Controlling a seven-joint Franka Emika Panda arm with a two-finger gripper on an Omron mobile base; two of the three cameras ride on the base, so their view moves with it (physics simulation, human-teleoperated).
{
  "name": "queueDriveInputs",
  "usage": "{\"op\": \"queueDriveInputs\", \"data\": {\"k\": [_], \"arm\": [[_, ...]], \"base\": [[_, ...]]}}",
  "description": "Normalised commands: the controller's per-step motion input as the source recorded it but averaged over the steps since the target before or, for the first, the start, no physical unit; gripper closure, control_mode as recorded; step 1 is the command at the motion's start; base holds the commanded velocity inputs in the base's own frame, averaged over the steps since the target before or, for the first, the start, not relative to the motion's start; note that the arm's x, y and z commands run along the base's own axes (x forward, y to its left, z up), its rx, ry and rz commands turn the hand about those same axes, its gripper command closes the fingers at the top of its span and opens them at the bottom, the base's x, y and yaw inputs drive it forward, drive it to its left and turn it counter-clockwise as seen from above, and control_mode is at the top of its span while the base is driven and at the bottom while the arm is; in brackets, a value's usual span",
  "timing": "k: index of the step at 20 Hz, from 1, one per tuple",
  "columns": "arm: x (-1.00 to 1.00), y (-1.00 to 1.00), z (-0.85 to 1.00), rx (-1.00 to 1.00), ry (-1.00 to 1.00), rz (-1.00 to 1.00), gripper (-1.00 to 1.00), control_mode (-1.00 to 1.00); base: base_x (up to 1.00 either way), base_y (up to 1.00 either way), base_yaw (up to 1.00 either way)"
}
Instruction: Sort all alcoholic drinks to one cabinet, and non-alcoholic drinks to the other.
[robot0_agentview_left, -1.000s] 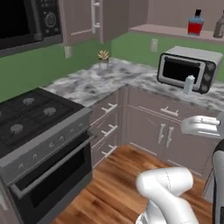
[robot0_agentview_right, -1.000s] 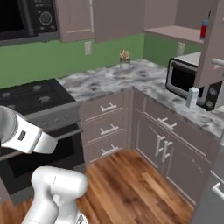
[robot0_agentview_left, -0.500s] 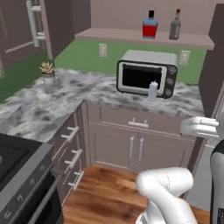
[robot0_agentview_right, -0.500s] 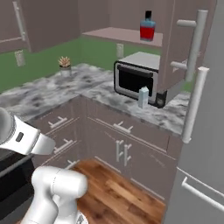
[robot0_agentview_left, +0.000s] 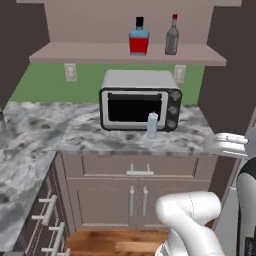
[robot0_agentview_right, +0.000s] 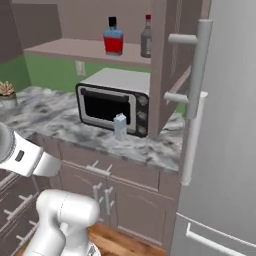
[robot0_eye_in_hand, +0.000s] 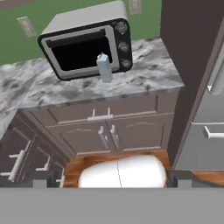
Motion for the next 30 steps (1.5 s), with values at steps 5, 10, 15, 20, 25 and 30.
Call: {"op": "queueDriveInputs", "data": {"k": [5, 10, 15, 20, 25, 30], "arm": [[0.0, 0.0, 0.0, 0.0, 0.0, 0.0, -1.0, 1.0], [0.0, 0.0, 0.0, 0.0, 0.0, 0.0, -1.0, 1.0], [0.0, 0.0, 0.0, 0.0, 0.0, 0.0, -1.0, 1.0], [0.02, -0.01, -0.12, 0.0, 0.02, 0.0, -1.0, -1.0], [0.43, -0.01, -0.68, 0.0, 0.1, 0.0, -1.0, -1.0], [0.89, 0.0, -0.63, -0.01, 0.1, 0.0, -1.0, -1.0]], "base": [[0.93, 0.15, -0.29], [0.59, 0.42, -0.03], [0.34, 0.19, 0.0], [0.17, 0.0, 0.0], [0.0, 0.0, 0.0], [0.0, 0.0, 0.0]]}}
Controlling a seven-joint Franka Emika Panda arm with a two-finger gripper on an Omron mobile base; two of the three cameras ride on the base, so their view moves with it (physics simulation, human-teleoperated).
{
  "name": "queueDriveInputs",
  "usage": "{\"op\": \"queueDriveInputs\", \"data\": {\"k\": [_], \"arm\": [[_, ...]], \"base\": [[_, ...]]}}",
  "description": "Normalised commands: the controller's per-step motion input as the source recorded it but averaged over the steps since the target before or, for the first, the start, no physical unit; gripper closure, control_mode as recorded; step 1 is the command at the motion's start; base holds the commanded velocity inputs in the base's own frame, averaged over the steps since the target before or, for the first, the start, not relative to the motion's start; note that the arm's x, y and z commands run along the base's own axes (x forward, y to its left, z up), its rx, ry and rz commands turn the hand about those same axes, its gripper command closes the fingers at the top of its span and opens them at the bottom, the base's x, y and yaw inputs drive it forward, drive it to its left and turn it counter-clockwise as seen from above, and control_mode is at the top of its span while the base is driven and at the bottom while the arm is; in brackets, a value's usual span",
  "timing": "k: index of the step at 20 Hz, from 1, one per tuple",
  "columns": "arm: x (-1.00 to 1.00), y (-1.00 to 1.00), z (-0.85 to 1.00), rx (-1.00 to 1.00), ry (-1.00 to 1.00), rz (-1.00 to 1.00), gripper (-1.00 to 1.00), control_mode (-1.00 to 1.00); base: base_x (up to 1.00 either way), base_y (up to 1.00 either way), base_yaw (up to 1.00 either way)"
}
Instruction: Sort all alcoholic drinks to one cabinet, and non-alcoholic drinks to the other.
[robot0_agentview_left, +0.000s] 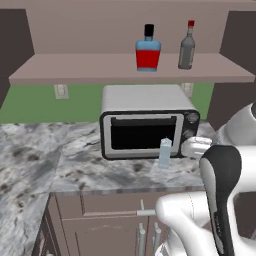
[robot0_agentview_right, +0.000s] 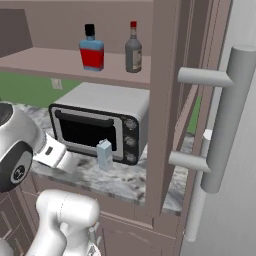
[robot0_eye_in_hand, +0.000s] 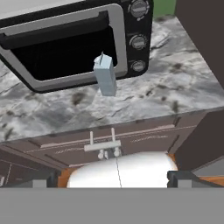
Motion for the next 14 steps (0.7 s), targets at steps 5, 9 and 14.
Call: {"op": "queueDriveInputs", "data": {"k": [5, 9, 14], "arm": [[0.55, 0.0, -0.21, 0.0, 0.01, -0.01, -1.0, -1.0], [0.39, 0.0, -0.36, -0.03, 0.0, 0.0, -1.0, -1.0], [0.33, 0.0, -0.5, -0.05, -0.01, 0.0, -1.0, -1.0]], "base": [[0.0, 0.0, 0.0], [0.0, 0.0, 0.0], [0.0, 0.0, 0.0]]}}
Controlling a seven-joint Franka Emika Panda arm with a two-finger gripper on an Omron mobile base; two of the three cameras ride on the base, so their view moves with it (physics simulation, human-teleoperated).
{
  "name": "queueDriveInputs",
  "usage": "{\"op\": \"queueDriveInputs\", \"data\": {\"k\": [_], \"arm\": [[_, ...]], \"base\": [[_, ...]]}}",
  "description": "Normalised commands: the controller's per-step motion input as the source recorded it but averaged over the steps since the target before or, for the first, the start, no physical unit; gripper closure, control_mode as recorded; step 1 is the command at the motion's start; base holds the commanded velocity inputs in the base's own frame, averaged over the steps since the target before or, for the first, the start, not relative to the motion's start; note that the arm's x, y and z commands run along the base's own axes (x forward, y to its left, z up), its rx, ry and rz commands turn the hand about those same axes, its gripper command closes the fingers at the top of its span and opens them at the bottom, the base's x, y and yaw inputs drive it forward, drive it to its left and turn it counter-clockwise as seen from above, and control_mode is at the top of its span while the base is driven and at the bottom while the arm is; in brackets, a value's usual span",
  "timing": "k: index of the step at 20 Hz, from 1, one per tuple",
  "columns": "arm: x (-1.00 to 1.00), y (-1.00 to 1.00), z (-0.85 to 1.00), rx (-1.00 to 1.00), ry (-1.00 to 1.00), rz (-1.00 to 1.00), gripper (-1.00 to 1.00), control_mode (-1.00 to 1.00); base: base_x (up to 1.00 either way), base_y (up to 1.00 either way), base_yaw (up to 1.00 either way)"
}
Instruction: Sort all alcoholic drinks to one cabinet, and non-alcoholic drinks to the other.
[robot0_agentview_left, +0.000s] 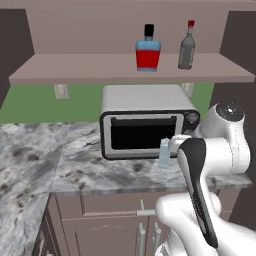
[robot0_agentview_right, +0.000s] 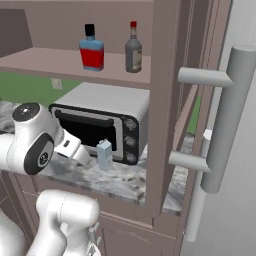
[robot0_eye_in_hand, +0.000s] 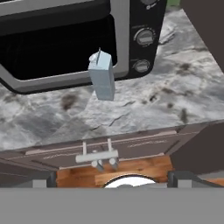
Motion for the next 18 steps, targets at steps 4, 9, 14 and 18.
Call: {"op": "queueDriveInputs", "data": {"k": [4, 9, 14, 18], "arm": [[0.48, -0.01, -0.37, -0.03, -0.01, 0.0, -1.0, -1.0], [0.37, 0.0, -0.28, -0.02, -0.03, 0.0, -1.0, -1.0], [0.16, -0.15, -0.25, 0.0, -0.1, 0.0, -1.0, -1.0], [0.24, -0.14, -0.2, 0.0, -0.09, 0.0, -1.0, -1.0]], "base": [[0.0, 0.0, 0.0], [0.0, 0.0, 0.0], [0.0, 0.0, 0.0], [0.0, 0.0, 0.0]]}}
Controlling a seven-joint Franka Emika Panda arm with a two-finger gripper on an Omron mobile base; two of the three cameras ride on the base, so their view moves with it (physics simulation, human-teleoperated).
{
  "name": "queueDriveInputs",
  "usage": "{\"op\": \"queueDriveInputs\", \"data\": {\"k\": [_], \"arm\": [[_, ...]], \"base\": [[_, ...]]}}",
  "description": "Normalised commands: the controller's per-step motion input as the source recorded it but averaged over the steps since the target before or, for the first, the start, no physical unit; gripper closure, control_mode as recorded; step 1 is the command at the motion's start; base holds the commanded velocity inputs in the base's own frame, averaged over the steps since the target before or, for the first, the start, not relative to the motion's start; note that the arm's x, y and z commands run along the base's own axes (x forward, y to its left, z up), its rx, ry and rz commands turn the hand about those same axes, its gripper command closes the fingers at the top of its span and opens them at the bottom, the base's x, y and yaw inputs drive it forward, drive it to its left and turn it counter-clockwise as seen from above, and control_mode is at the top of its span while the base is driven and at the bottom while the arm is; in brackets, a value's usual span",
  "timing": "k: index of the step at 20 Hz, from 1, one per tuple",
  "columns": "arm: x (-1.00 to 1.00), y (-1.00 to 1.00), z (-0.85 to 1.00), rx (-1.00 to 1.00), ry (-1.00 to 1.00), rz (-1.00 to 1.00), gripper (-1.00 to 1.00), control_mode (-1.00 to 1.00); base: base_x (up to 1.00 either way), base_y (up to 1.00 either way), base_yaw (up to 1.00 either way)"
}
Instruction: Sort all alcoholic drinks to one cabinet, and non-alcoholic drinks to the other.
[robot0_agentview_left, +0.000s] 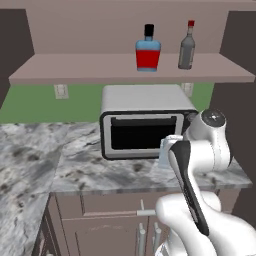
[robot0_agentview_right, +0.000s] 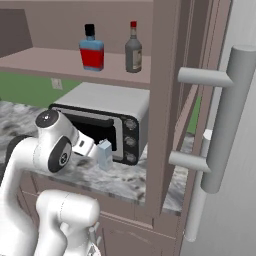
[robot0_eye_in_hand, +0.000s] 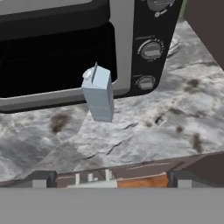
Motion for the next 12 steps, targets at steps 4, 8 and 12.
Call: {"op": "queueDriveInputs", "data": {"k": [4, 8, 12], "arm": [[0.3, -0.07, -0.26, 0.0, -0.07, 0.0, -1.0, -1.0], [0.39, 0.0, -0.34, 0.0, -0.07, 0.0, -1.0, -1.0], [0.37, 0.0, -0.32, 0.0, -0.07, 0.0, -1.0, -1.0]], "base": [[0.0, 0.0, 0.0], [0.0, 0.0, 0.0], [0.0, 0.0, 0.0]]}}
